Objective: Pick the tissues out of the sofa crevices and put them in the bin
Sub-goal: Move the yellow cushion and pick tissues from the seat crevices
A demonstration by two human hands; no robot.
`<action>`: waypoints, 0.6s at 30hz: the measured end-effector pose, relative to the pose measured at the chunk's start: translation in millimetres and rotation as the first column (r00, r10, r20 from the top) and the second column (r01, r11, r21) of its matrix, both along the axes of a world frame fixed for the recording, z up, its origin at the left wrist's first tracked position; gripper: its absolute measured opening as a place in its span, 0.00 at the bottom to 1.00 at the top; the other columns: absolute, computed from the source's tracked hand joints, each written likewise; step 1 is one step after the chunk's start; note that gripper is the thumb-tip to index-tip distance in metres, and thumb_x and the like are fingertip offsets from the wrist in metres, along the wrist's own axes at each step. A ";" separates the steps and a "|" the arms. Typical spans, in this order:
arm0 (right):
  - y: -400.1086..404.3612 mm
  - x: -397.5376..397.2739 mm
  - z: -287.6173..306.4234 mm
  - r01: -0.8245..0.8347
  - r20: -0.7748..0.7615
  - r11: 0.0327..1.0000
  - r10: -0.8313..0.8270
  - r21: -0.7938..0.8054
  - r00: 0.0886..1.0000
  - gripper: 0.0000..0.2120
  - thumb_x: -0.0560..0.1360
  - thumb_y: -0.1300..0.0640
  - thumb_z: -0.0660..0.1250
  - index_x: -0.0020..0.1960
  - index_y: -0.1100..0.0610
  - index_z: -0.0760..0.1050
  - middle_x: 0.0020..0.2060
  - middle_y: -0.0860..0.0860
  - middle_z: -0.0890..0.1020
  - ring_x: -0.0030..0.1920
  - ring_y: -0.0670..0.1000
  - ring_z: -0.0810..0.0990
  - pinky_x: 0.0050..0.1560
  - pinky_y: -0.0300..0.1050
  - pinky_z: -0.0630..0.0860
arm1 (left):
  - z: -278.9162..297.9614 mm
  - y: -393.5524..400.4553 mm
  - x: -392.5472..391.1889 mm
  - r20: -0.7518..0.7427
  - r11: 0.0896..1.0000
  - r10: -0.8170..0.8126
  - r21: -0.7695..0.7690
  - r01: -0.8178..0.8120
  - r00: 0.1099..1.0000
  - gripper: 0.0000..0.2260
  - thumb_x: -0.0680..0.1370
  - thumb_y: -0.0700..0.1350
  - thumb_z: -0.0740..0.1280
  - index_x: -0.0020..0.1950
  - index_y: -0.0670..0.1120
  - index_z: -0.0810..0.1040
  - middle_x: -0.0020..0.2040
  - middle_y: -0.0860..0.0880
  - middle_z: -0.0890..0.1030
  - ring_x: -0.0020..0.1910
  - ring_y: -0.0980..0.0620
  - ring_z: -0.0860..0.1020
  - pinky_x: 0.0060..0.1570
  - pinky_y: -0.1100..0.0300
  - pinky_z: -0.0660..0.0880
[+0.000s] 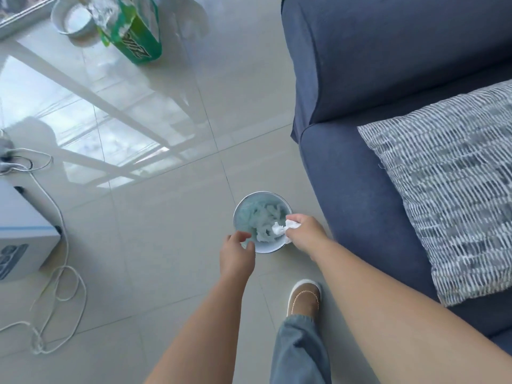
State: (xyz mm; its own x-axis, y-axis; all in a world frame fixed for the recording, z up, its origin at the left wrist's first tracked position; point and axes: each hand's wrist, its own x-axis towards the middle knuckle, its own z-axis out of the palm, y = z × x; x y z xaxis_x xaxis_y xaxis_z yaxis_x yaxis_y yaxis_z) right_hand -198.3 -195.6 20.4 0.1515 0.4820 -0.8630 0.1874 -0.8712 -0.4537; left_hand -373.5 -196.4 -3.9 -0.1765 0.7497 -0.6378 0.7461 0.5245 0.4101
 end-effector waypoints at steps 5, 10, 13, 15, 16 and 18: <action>3.3 -22.4 -2.8 -0.009 -0.107 1.000 0.011 0.020 0.994 0.38 0.71 0.55 0.73 0.77 0.49 0.59 0.72 0.50 0.68 0.64 0.51 0.72 0.57 0.40 0.68 | 0.9 -4.8 -19.8 -0.036 0.999 -0.020 -0.029 0.019 0.999 0.10 0.79 0.45 0.62 0.60 0.50 0.77 0.55 0.55 0.72 0.50 0.56 0.73 0.48 0.60 0.69; -9.6 -4.7 10.5 -0.032 -0.091 0.999 0.035 0.028 0.995 0.40 0.72 0.56 0.73 0.78 0.49 0.56 0.74 0.51 0.63 0.69 0.52 0.69 0.58 0.41 0.68 | 9.9 -10.7 -14.2 -0.029 0.996 -0.075 -0.040 0.074 0.997 0.11 0.79 0.45 0.62 0.60 0.49 0.76 0.57 0.53 0.72 0.50 0.55 0.73 0.48 0.61 0.68; -22.3 20.4 18.1 -0.013 -0.019 1.000 0.013 0.027 1.000 0.31 0.74 0.55 0.69 0.74 0.48 0.64 0.72 0.52 0.66 0.67 0.53 0.71 0.57 0.43 0.69 | 14.4 -15.5 -1.9 -0.011 0.991 -0.123 -0.045 0.123 0.992 0.11 0.79 0.45 0.61 0.61 0.49 0.76 0.56 0.54 0.72 0.49 0.55 0.73 0.47 0.61 0.68; -38.2 44.8 26.5 0.040 0.022 0.999 -0.040 0.026 0.999 0.27 0.74 0.54 0.68 0.72 0.47 0.67 0.72 0.51 0.68 0.67 0.53 0.71 0.61 0.44 0.69 | 19.1 -20.7 15.7 0.006 0.981 -0.185 -0.051 0.185 0.983 0.12 0.79 0.45 0.62 0.61 0.50 0.77 0.58 0.53 0.73 0.50 0.55 0.74 0.48 0.62 0.68; -44.0 53.4 28.9 0.056 0.042 0.998 -0.057 0.028 0.997 0.26 0.74 0.53 0.68 0.72 0.47 0.68 0.72 0.51 0.68 0.68 0.53 0.71 0.62 0.45 0.69 | 19.5 -22.5 21.6 0.005 0.975 -0.214 -0.056 0.214 0.977 0.12 0.79 0.45 0.62 0.61 0.49 0.77 0.59 0.52 0.73 0.51 0.55 0.74 0.48 0.61 0.68; -61.4 77.8 38.6 0.112 0.081 0.993 -0.116 0.042 0.990 0.25 0.75 0.53 0.67 0.71 0.48 0.69 0.71 0.51 0.70 0.68 0.53 0.72 0.62 0.45 0.69 | 24.9 -27.5 44.1 0.013 0.949 -0.311 -0.057 0.311 0.950 0.12 0.78 0.44 0.62 0.61 0.49 0.77 0.61 0.51 0.74 0.50 0.54 0.73 0.49 0.61 0.68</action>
State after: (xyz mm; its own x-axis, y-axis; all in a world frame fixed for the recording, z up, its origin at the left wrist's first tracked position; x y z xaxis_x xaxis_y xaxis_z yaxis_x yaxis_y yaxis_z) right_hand -120.6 -257.0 59.0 0.2775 0.4886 -0.8272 0.1261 -0.8721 -0.4728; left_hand -329.3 -223.9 21.0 0.0621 0.7288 -0.6819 0.8747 0.2893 0.3889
